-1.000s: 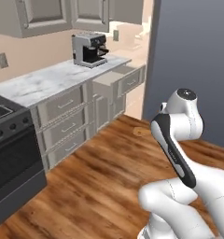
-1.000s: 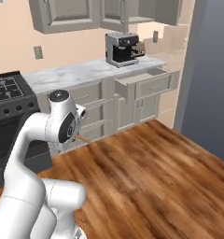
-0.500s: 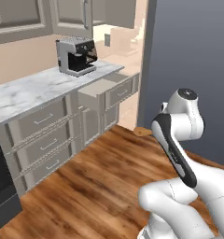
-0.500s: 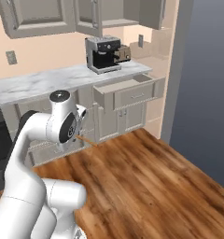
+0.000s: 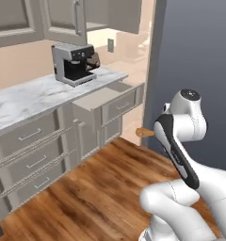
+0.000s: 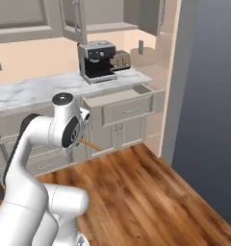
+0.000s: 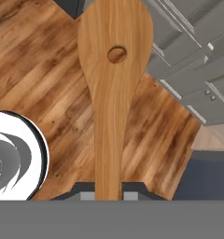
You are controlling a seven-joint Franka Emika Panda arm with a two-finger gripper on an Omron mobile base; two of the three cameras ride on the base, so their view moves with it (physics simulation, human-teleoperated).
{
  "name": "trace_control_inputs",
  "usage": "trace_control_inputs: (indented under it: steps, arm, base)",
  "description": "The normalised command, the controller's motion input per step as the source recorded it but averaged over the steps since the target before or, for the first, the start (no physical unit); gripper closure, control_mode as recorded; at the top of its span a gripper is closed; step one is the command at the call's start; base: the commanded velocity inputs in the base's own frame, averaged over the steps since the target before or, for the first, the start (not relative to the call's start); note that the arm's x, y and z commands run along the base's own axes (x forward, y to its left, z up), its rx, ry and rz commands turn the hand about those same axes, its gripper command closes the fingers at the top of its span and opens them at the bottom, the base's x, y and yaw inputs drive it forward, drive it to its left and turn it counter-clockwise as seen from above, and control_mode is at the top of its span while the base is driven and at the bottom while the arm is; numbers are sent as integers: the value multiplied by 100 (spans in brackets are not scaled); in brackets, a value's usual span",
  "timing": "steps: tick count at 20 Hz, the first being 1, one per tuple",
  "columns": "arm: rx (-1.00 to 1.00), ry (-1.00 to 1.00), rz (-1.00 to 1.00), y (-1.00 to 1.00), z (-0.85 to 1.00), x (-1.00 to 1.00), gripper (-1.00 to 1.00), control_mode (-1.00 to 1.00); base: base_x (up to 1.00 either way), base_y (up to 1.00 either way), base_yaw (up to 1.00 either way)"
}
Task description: Organize the utensils by type. Pick up the wooden spoons from the counter and place them in the open cabinet. Then pick up the metallic utensils from the counter and place them in the open drawer.
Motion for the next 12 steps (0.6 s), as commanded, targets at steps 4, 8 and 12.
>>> trace_control_inputs:
  steps: [4,8,12]
  arm:
    - [0,0,0,0,0,0,100,100]
    - [0,0,0,0,0,0,100,100]
    - [0,0,0,0,0,0,100,100]
  base:
    - [83,-34,30]
    - [80,-29,36]
    - [73,-31,41]
